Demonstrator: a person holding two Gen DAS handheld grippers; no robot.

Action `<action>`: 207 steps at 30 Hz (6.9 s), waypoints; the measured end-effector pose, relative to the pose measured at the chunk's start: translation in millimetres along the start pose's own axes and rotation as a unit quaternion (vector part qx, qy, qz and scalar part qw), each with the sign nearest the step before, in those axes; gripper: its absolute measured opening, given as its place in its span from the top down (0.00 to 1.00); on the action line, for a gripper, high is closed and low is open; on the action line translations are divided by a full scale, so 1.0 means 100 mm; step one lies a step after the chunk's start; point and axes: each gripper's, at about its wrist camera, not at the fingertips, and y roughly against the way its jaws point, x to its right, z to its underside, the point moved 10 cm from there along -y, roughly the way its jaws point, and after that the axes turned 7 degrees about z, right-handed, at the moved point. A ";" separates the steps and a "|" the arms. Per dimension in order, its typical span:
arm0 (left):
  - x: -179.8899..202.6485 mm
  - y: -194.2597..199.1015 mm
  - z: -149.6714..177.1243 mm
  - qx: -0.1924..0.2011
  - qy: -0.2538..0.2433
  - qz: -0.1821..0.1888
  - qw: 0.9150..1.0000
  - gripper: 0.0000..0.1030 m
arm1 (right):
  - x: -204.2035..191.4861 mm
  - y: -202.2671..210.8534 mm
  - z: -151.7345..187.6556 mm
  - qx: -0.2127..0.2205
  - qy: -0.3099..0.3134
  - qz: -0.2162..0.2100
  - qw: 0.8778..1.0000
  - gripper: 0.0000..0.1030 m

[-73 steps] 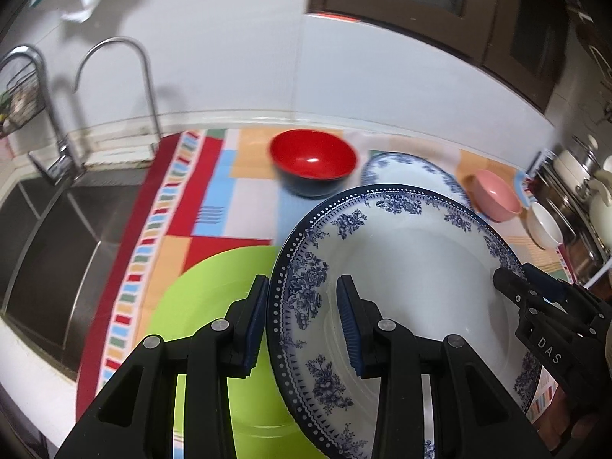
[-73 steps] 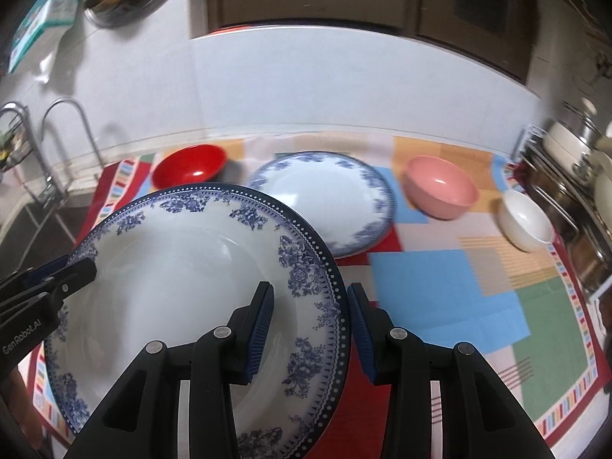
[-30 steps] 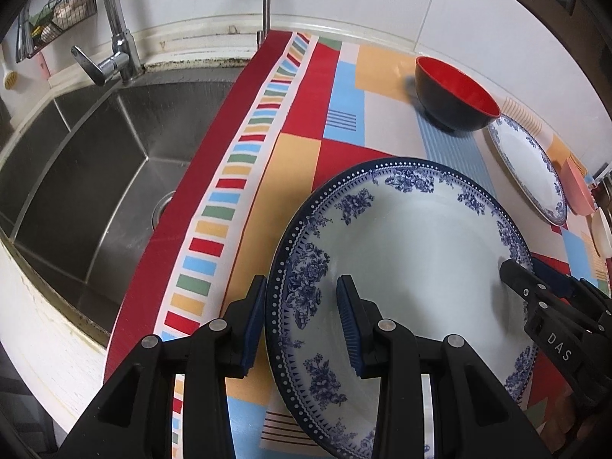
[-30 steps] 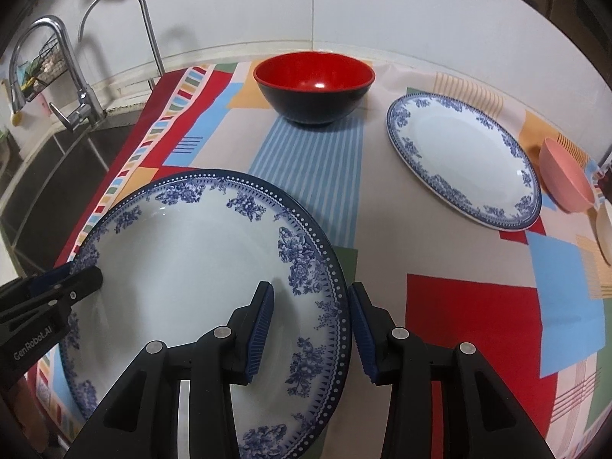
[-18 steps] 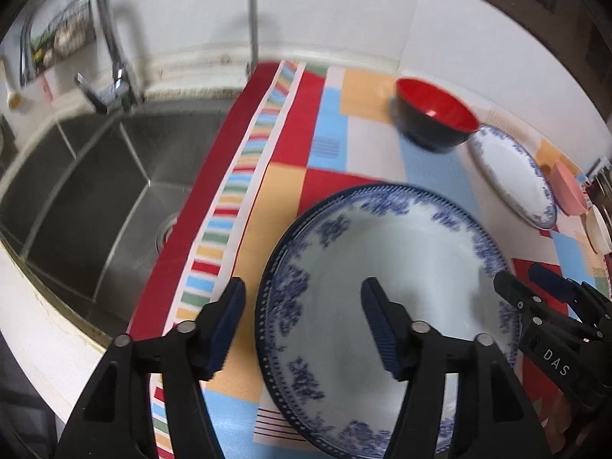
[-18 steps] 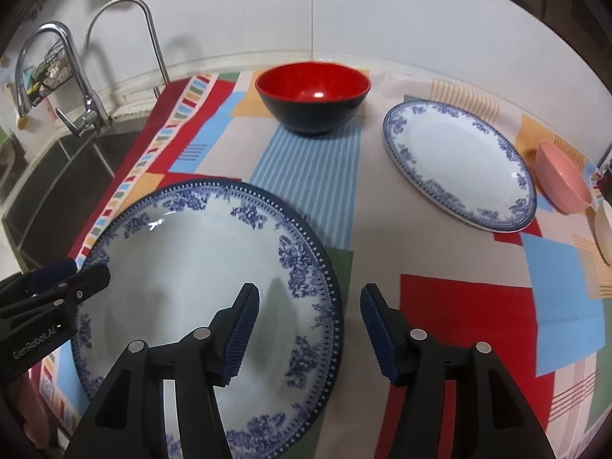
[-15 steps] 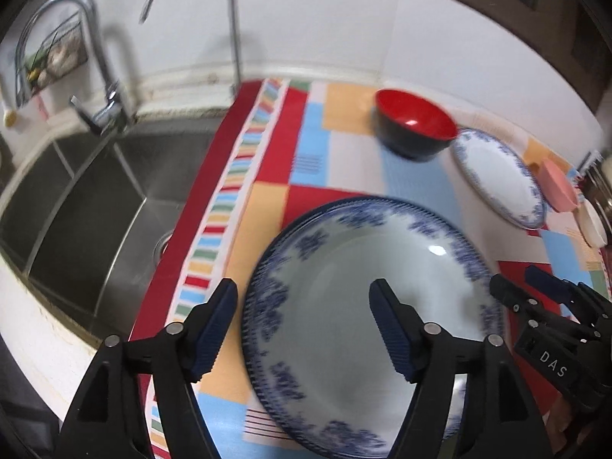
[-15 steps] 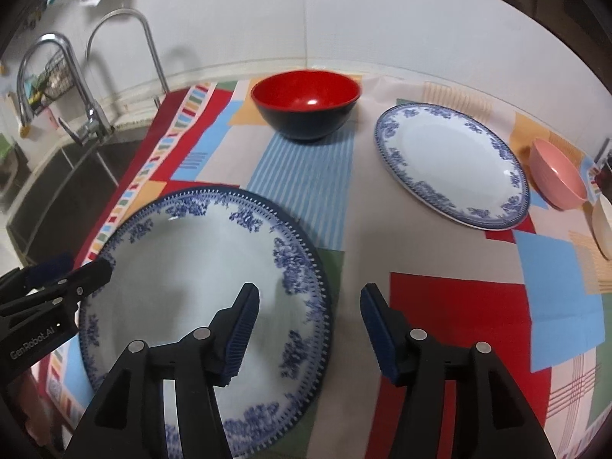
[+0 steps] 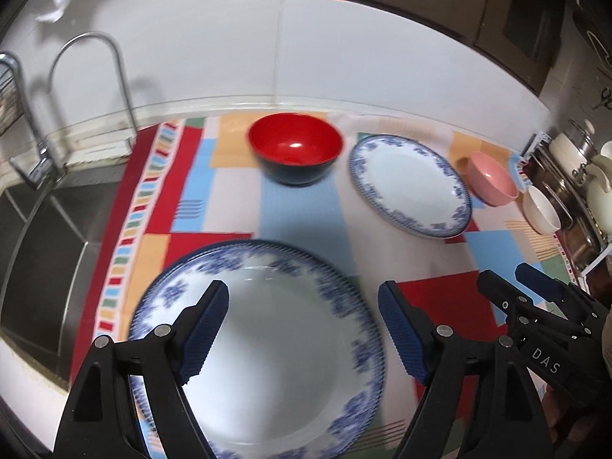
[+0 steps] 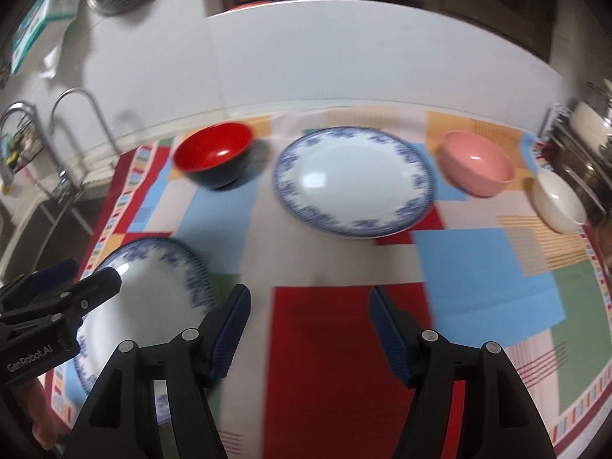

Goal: Organize plates and bowls
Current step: 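Move both grippers toward the blue-rimmed plate beside the red bowl, then close both grippers on the rim of the blue-rimmed plate, then lift the blue-rimmed plate and carry it over the plate stack by the sink, then lower the plate onto the stack and open both grippers, then move both grippers to the rim of the pink bowl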

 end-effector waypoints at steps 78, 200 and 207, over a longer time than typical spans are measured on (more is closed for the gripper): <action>0.68 -2.10 -0.81 -0.077 -0.003 -0.064 0.995 0.65 | 1.19 -2.02 -0.97 -0.055 -0.059 0.012 0.997 0.59; -0.23 0.45 -0.07 0.061 -0.001 -0.083 0.995 0.15 | -0.25 0.13 -0.08 0.023 0.032 -0.029 0.999 0.28; 0.30 0.38 -0.36 0.088 -0.039 -0.064 0.993 0.06 | 0.22 0.24 -0.29 0.053 0.015 -0.007 0.998 0.24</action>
